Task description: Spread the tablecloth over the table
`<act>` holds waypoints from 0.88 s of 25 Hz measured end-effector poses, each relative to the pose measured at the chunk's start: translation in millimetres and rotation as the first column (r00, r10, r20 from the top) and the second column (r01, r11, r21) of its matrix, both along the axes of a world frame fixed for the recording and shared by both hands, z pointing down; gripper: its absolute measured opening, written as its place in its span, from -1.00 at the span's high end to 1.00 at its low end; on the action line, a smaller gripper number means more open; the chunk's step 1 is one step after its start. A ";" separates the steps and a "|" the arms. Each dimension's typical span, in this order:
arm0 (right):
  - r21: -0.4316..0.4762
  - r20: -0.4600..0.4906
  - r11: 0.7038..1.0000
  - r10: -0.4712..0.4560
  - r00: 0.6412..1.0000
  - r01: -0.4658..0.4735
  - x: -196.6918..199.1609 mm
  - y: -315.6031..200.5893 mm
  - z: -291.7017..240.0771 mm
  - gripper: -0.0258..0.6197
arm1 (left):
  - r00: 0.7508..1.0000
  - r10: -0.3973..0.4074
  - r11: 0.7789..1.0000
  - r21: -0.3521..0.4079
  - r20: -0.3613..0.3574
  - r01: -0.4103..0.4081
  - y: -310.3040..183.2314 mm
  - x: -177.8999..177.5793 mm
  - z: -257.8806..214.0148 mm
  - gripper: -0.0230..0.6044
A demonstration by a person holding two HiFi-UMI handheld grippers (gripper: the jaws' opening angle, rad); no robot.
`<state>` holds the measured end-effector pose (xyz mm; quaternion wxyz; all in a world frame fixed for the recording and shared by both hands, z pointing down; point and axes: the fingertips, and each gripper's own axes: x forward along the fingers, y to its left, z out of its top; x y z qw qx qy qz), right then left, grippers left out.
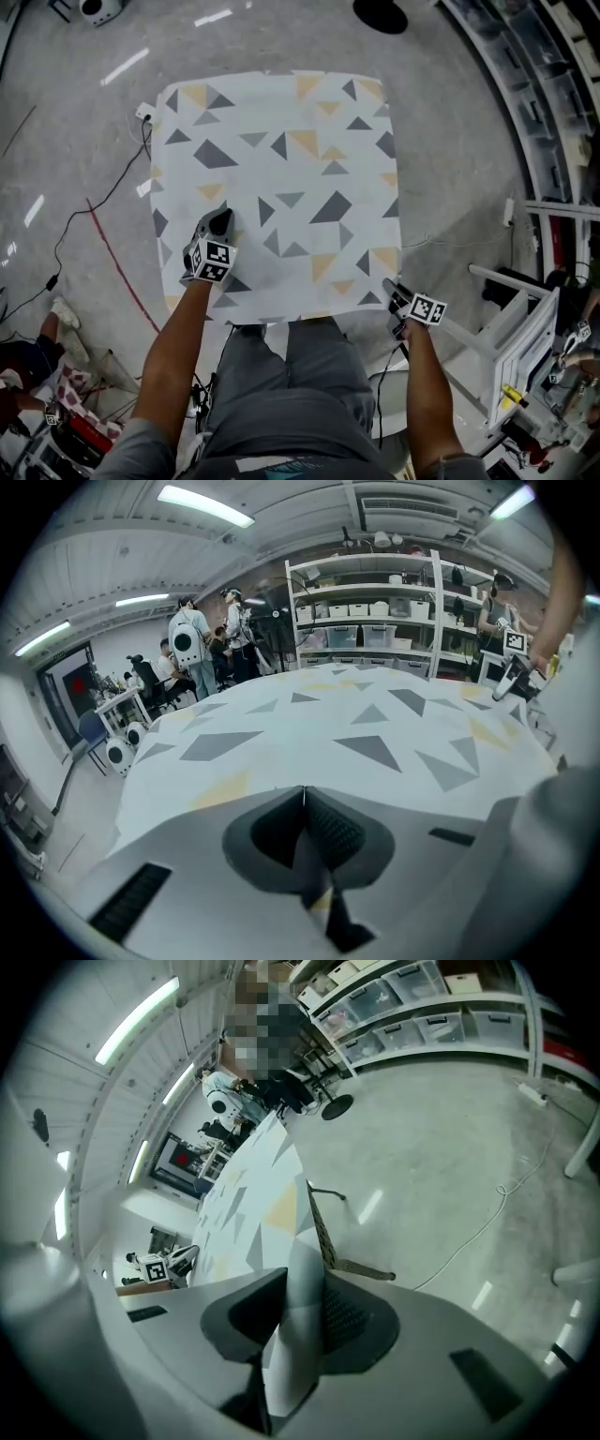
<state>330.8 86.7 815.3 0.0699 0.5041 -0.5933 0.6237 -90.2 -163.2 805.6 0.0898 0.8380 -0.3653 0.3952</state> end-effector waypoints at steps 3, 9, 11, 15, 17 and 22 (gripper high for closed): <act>-0.036 -0.053 0.999 -0.003 0.999 0.001 5.6 0.1 4.1 0.58 | 1.000 0.004 0.999 -0.045 -0.009 -0.004 1.1 2.3 0.3 0.93; -0.120 -0.387 0.992 -0.076 0.919 0.032 33.5 -0.4 -3.9 0.32 | 0.984 0.147 0.989 0.030 -0.100 -0.144 28.9 28.3 -51.4 0.93; -0.106 -0.529 0.994 -0.063 0.847 0.008 45.5 -1.3 -22.8 0.29 | 0.972 0.203 0.978 0.062 -0.115 -0.197 42.3 31.5 -78.6 0.93; 0.021 -0.709 0.998 -0.026 0.704 0.058 37.4 -24.6 -88.0 0.36 | 0.955 0.239 0.967 0.137 -0.177 -0.216 54.6 26.2 -145.8 0.93; 0.103 -0.713 0.988 -0.008 0.701 0.116 11.2 -44.3 -119.1 0.42 | 0.947 0.236 0.964 0.173 -0.216 -0.201 56.1 18.4 -183.0 0.93; 0.361 -0.661 0.885 0.020 0.750 0.295 -95.0 -96.8 -220.3 0.54 | 0.934 0.226 0.952 0.267 -0.277 -0.151 70.7 -4.0 -273.6 0.93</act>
